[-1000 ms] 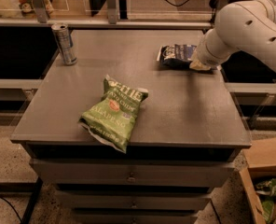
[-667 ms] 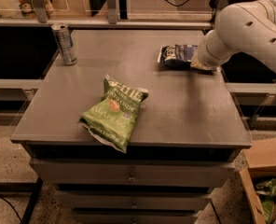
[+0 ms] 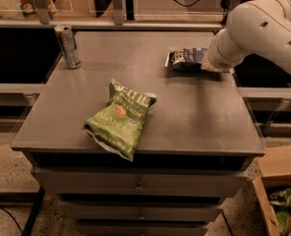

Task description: Move blue chip bag near redbull can

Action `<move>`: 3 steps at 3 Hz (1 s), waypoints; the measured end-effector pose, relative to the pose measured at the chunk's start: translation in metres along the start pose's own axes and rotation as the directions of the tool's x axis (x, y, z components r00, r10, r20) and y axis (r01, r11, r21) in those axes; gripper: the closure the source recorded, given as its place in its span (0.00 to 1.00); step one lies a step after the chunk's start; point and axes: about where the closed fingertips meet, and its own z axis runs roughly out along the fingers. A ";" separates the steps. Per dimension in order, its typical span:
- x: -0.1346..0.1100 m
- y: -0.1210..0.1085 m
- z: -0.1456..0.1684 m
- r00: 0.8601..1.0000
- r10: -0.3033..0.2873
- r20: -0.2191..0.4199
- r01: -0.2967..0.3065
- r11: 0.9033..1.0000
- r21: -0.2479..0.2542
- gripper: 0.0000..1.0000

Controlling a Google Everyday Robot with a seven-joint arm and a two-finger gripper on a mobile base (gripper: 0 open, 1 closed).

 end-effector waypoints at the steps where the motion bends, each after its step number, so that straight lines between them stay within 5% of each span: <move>1: -0.022 -0.005 -0.011 0.998 -0.060 0.002 0.060 0.998 0.016 1.00; 3: -0.083 -0.013 -0.010 0.984 -0.175 0.020 0.175 0.984 -0.016 1.00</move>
Offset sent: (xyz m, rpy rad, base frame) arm 0.0072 0.0837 0.0465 -0.0999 -0.0188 0.1674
